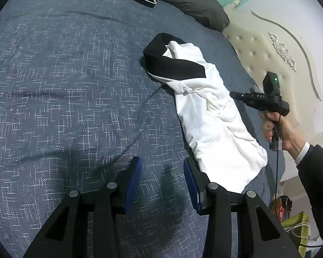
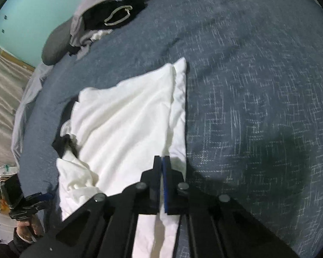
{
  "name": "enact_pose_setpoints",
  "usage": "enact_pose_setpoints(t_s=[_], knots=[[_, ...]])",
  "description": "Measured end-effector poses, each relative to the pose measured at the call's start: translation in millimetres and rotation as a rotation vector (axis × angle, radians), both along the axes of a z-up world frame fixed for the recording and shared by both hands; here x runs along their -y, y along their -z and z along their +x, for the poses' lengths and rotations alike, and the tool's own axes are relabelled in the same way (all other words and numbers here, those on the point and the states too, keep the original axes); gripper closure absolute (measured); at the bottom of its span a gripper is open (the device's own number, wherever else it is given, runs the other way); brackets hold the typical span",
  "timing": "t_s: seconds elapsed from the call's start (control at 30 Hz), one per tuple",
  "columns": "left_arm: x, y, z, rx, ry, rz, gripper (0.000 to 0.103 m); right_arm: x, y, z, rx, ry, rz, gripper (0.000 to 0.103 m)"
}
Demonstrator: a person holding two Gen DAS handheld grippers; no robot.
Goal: Fold clothes
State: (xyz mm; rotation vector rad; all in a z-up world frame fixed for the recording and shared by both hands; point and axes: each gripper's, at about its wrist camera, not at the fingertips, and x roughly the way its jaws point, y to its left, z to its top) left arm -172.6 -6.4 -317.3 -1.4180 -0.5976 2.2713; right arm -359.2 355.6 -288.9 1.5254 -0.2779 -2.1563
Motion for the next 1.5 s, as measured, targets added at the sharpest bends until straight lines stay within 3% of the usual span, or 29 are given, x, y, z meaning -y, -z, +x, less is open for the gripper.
enact_pose_setpoints(t_s=[0.27, 0.37, 0.5, 0.7, 0.77, 0.83, 1.13, 1.43, 1.5], knots=[[-1, 0, 0, -0.001, 0.002, -0.001, 0.059, -12, 7, 0, 0.004, 0.049, 0.017, 0.102], [-1, 0, 0, 0.001, 0.0, 0.001, 0.059, 0, 12, 1, 0.017, 0.016, 0.072, 0.102], [0, -1, -1, 0.001, -0.004, 0.002, 0.058, 5, -9, 6, -0.05, 0.044, 0.114, 0.099], [-1, -6, 0, -0.012, -0.001, 0.008, 0.056, 60, -51, 40, -0.153, -0.15, 0.165, 0.095], [-1, -7, 0, -0.017, 0.001, 0.007, 0.056, 90, -57, 54, -0.163, -0.238, 0.204, 0.082], [-1, -9, 1, -0.021, 0.001, 0.004, 0.056, 117, -58, 67, -0.175, -0.312, 0.243, 0.077], [6, -15, -1, -0.031, -0.015, 0.019, 0.056, 185, -34, 109, -0.256, -0.539, 0.453, 0.077], [8, -15, -3, -0.03, -0.018, 0.027, 0.055, 190, -16, 107, -0.245, -0.573, 0.499, 0.077], [8, -15, -3, -0.03, -0.017, 0.027, 0.055, 187, -19, 105, -0.247, -0.569, 0.476, 0.092]])
